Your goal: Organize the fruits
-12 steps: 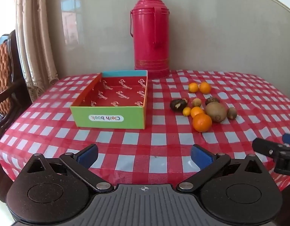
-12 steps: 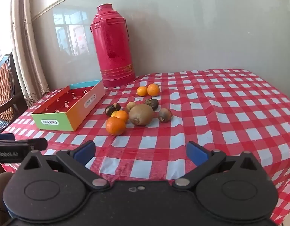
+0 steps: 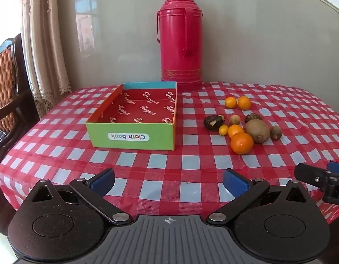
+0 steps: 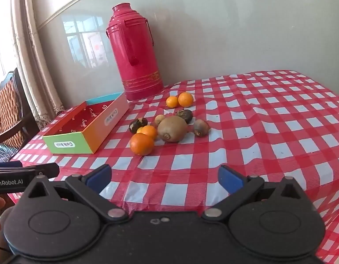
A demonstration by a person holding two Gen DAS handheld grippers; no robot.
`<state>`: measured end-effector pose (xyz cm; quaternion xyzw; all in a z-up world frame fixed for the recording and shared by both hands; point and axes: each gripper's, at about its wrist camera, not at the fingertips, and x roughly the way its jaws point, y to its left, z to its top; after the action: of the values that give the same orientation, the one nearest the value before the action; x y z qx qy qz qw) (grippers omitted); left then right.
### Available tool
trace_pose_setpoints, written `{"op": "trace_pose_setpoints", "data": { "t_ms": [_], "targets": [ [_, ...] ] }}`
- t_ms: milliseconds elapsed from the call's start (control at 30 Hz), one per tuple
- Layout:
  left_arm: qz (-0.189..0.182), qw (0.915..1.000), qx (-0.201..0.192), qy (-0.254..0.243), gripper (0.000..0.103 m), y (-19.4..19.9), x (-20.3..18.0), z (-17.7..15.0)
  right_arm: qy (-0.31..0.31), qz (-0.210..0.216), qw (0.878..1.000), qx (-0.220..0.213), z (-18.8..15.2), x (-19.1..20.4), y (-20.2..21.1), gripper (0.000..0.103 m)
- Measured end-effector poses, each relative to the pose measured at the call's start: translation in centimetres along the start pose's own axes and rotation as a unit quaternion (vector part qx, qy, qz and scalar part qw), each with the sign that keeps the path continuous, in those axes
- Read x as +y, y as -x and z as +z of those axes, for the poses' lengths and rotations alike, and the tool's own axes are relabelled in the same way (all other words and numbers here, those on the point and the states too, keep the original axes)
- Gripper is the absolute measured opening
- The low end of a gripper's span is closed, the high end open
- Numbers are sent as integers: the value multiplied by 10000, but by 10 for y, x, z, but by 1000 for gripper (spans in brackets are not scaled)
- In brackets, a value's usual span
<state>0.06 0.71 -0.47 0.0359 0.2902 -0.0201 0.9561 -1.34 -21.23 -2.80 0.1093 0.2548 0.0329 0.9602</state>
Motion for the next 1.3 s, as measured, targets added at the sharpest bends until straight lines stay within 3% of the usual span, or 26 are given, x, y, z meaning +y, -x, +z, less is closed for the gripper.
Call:
{"op": "trace_pose_setpoints", "data": {
  "t_ms": [1300],
  "targets": [
    [-53,9999,-93,132,103,6,2,2,37,23,10000,15,-1,-1,-4,97]
  ]
}}
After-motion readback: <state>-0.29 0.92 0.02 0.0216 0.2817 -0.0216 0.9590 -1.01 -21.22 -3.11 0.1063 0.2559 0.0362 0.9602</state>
